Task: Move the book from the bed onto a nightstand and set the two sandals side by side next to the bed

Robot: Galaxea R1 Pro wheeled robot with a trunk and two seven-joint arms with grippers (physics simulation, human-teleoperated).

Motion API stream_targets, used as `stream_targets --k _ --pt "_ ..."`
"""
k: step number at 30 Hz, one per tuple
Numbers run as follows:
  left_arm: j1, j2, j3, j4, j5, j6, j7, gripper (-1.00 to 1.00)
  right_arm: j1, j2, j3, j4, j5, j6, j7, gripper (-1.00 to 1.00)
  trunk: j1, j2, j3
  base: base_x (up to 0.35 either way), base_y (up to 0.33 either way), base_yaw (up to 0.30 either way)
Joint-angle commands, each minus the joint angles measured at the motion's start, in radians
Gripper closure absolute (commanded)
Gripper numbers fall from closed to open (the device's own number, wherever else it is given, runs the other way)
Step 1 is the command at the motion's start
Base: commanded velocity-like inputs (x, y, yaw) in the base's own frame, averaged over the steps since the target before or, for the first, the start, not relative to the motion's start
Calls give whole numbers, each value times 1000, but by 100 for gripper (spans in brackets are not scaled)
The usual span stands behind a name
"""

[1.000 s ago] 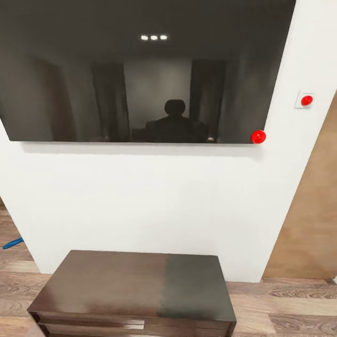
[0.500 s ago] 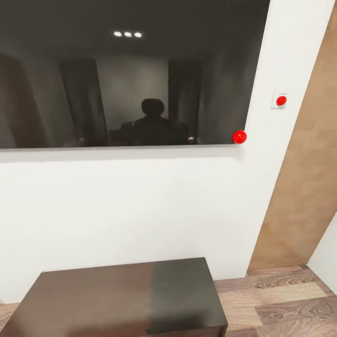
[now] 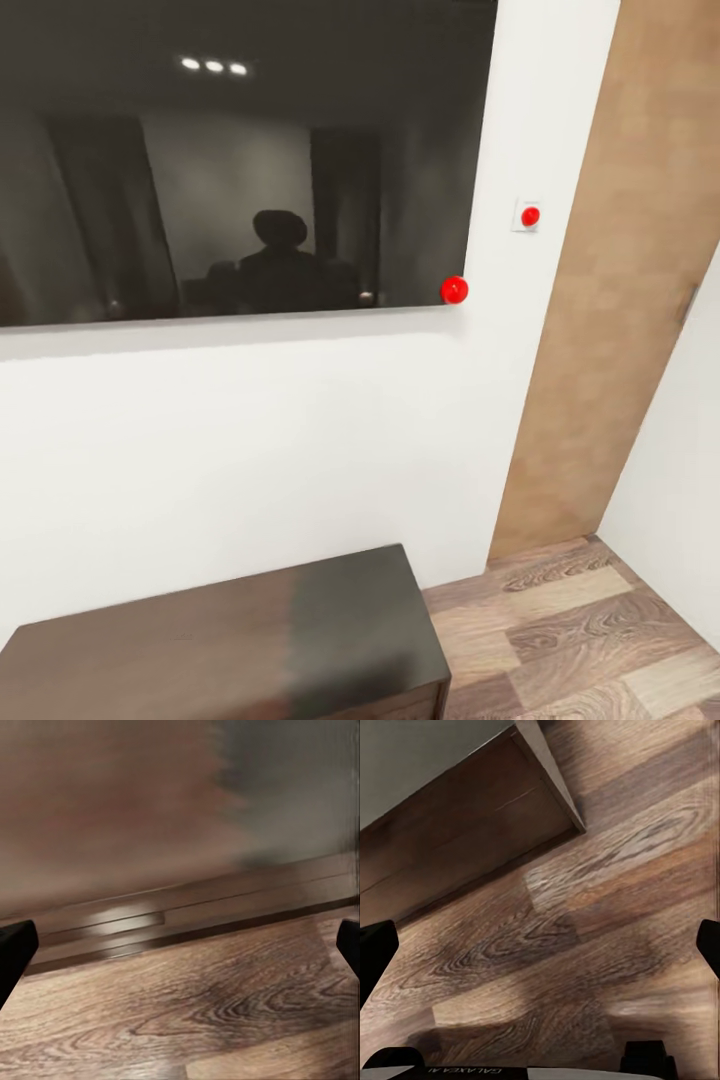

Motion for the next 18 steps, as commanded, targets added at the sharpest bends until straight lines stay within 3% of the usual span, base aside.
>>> stream_targets --k 1,18 --pt "0 0 1 0 0 -3 0 -100 -1 0 -2 1 -6 0 6 -100 0 -1 -1 0 0 -283" --pt "0 -2 1 0 0 -4 0 -100 -1 0 -2 1 -6 0 6 -100 0 -1 -1 0 0 -283"
